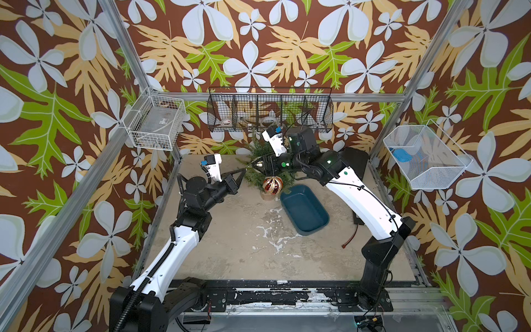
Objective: Decorate the small christmas tree with ornaments
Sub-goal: Hang an ornament on the christmas tree.
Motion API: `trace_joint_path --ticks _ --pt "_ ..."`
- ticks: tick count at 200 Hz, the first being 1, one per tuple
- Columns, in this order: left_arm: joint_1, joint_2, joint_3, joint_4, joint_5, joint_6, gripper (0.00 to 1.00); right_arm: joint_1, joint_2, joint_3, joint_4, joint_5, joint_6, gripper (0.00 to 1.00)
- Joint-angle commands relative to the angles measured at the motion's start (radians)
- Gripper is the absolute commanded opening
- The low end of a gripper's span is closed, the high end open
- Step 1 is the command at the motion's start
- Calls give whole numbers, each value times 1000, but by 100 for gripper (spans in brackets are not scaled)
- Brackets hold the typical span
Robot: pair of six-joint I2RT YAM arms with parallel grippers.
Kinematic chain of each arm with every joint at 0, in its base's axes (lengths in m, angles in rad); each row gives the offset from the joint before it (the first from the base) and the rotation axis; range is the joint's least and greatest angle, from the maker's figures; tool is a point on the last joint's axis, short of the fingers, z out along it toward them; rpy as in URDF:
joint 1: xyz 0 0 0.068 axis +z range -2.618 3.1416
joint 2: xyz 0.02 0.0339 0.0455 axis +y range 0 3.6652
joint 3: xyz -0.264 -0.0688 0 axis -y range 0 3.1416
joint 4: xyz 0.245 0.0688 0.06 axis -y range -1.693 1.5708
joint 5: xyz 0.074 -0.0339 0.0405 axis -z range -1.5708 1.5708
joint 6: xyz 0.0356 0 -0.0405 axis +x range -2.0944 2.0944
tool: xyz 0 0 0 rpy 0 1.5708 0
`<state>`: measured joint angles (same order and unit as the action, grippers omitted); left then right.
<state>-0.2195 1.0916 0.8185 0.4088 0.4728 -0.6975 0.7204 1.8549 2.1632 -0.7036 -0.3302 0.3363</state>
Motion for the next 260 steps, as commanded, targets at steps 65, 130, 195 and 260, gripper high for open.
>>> trace_joint_path --ticks 65,130,195,260 --pt "1 11 7 62 28 -17 0 -8 -30 -37 16 33 -10 59" --pt "1 7 1 75 38 -25 0 -7 -22 -51 31 5 -5 59" --pt "1 -6 -13 65 21 -23 0 -1 -5 -37 38 -36 -3 59" --pt "0 -41 -32 42 -24 -13 0 7 7 -19 35 -35 -3 59"
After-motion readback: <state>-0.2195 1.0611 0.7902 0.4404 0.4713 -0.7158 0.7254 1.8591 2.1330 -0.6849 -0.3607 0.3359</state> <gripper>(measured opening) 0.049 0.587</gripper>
